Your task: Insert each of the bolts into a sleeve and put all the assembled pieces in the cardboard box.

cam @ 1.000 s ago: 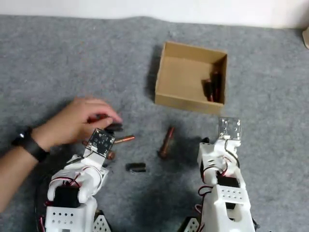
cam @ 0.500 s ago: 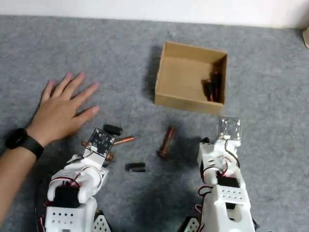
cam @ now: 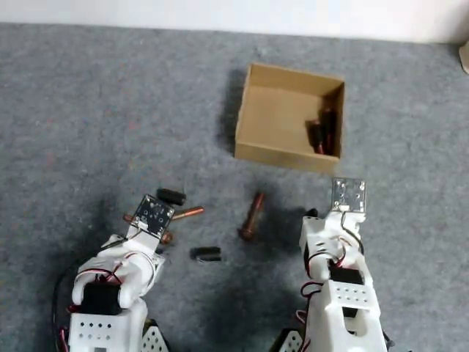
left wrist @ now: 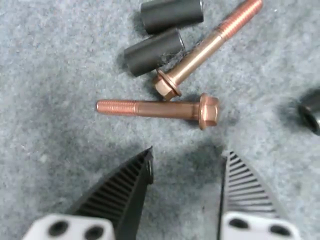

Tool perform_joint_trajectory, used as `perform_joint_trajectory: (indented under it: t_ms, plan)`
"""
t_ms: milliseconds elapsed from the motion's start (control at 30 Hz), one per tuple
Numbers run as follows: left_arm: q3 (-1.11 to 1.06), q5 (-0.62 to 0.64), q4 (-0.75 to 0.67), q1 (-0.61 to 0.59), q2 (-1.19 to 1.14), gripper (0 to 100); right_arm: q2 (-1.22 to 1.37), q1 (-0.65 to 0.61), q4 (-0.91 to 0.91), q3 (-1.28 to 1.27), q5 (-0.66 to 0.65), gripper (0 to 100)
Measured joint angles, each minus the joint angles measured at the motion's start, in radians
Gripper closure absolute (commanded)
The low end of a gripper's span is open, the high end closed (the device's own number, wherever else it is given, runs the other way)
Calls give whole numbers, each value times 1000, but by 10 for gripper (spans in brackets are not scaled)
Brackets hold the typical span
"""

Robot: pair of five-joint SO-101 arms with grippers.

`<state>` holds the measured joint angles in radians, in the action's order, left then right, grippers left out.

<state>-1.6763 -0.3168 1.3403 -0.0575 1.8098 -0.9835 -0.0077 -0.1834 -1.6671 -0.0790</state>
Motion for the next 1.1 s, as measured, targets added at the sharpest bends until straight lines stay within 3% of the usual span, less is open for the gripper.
perform_joint_trajectory:
  t_ms: [500,633,833,1100]
  plan:
    - [0,0,-15,0,0,787,0,0,0,0,0,785]
    - [0,0,-149,-17,0,786,0,0,0,0,0,785]
    - [80,-41,-336,-203,0,786,0,0,0,0,0,785]
    - [316,52,-184,-247,0,787,0,0,0,0,0,785]
